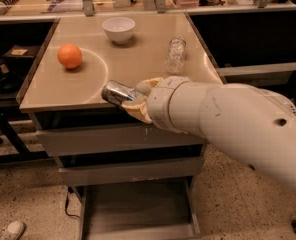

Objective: Pick redbull can from bottom drawer and place on counter

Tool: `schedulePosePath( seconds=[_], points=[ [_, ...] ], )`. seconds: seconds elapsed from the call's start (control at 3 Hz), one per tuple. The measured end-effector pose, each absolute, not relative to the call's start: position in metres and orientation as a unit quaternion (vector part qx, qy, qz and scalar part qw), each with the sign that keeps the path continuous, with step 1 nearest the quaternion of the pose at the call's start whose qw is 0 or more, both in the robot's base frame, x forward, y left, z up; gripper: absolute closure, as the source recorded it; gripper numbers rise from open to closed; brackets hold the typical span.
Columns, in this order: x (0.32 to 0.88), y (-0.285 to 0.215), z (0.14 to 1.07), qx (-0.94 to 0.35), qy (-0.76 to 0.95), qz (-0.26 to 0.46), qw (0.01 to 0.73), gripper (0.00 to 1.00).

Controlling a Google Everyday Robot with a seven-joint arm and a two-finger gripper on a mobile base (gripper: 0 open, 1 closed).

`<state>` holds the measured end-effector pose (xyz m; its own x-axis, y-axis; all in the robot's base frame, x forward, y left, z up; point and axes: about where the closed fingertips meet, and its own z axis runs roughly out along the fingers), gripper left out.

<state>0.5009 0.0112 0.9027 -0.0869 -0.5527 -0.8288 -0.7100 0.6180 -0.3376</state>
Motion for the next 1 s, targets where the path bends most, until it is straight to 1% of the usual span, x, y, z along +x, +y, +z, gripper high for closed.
schedulePosePath(
  seconds=[0.33, 1.0],
  points=[
    [0.511, 0.01, 0.9, -0.428, 0.737, 0.075, 0.518, 1.0],
    [0.571, 0.012, 0.899, -0.429, 0.747, 0.078, 0.502, 1.0]
  ],
)
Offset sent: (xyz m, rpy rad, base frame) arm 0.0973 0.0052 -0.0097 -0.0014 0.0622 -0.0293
